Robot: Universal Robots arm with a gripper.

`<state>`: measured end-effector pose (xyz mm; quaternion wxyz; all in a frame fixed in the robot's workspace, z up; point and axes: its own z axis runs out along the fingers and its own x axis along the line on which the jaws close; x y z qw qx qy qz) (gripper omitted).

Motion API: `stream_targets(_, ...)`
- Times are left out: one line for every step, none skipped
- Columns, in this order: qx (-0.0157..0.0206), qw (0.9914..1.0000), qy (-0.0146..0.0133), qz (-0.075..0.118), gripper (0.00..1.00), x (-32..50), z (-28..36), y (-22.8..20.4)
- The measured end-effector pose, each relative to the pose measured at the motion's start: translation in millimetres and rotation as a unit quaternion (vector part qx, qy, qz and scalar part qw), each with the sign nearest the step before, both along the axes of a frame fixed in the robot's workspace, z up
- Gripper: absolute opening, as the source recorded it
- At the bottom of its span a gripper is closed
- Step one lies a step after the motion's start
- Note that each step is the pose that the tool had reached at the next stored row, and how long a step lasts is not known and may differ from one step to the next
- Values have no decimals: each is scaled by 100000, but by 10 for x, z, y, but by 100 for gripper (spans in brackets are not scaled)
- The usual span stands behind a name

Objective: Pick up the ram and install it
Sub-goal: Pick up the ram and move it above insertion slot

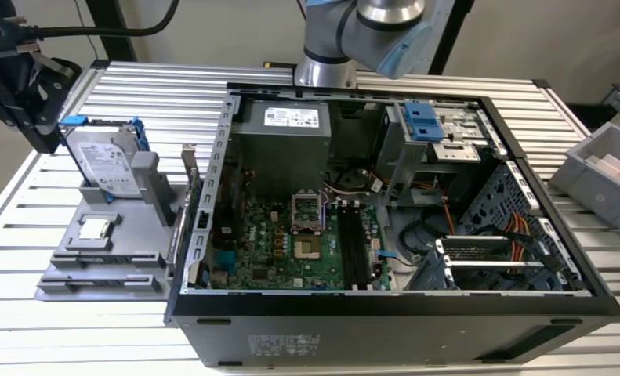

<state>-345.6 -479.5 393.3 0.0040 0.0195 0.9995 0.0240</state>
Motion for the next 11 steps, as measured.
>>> stream_targets(-2, 100000, 2, 2, 0, -1, 0, -11)
stream_targets(2, 100000, 0, 3, 0, -2, 0, -21)
stream_targets(5, 100000, -2, 2, 0, -2, 0, -32)
stream_targets(4, 100000, -1, 3, 0, -3, 0, -42)
stream_targets(0, 100000, 1, 0, 0, -4, 0, -52)
stream_targets(3, 100000, -1, 2, 0, -5, 0, -63)
stream_targets(2, 100000, -1, 2, 0, -5, 0, -73)
stream_targets(2, 100000, 0, 2, 0, -6, 0, -83)
stream_targets(0, 100000, -1, 3, 0, -7, 0, -93)
stream_targets(4, 100000, -3, 4, 0, -8, 0, -103)
stream_targets(1, 100000, -1, 1, 0, -9, 0, -113)
